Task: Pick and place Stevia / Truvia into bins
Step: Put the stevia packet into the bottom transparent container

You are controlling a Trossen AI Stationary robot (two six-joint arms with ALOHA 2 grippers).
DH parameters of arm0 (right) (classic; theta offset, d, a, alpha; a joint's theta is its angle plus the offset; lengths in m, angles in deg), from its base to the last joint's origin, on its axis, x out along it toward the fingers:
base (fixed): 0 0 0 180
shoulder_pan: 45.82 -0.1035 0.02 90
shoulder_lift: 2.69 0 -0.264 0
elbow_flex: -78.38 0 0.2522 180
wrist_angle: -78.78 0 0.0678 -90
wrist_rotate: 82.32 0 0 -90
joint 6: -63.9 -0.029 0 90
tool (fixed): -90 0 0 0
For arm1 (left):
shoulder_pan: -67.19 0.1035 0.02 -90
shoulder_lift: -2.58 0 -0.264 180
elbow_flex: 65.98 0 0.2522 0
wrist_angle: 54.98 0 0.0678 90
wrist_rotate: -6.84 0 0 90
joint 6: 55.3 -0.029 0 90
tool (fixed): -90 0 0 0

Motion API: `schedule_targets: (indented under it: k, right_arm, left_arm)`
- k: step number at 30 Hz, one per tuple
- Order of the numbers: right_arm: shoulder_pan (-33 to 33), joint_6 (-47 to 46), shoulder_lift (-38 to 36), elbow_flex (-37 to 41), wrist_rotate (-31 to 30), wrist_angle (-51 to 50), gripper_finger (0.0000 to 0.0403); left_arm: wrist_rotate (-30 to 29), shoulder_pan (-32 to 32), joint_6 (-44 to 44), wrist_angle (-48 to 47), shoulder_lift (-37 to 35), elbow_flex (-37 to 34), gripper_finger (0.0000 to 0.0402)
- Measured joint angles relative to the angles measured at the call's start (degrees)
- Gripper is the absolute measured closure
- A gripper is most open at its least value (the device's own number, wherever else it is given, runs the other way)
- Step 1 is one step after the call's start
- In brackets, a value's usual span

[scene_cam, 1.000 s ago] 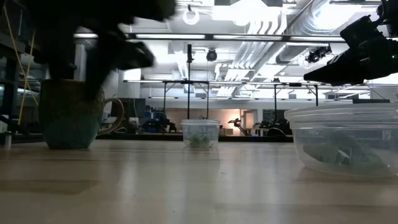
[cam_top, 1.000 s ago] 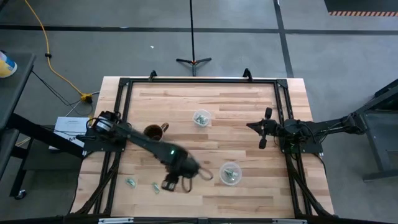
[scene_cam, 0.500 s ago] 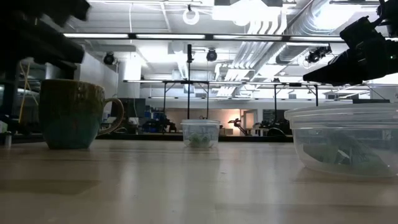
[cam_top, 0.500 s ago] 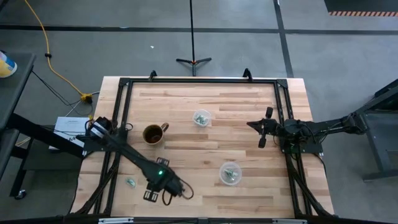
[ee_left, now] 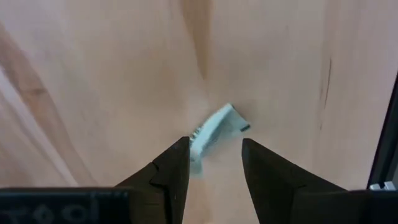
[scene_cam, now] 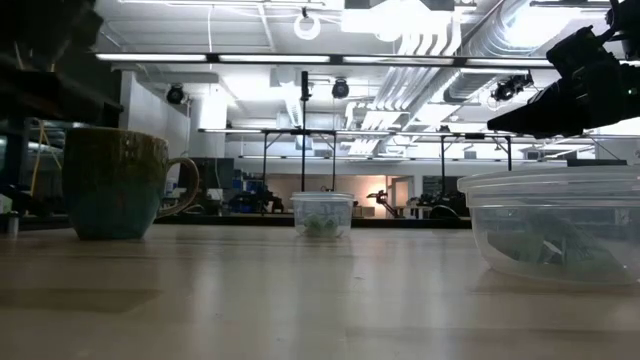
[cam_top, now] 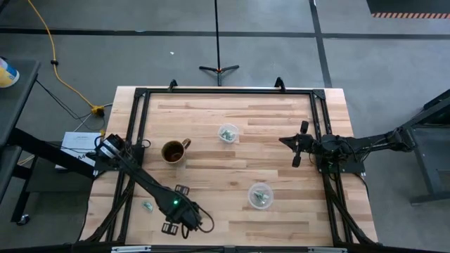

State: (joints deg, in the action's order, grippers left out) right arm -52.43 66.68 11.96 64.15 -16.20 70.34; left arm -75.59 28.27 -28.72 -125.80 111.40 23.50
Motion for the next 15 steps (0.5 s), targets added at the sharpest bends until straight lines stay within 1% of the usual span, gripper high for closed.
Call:
schedule_targets:
  k: [8,12,15]
  right_arm:
    - [0.0,0.0,0.0,0.0,0.0,0.0,0.0399]
    - [0.0,0.0,0.0,0.0,0.0,0.0,0.0401]
    - [0.0,0.0,0.0,0.0,0.0,-0.1,0.0398]
  left_arm:
    - [-0.5,-0.6,0.8,2.6,0.0,-3.5,0.0222]
    - [1.2,-0.6,1.0,7.4,-0.1,-6.9,0.0222]
    - [2.0,-0.5,1.0,9.2,-0.4,-8.5,0.0227]
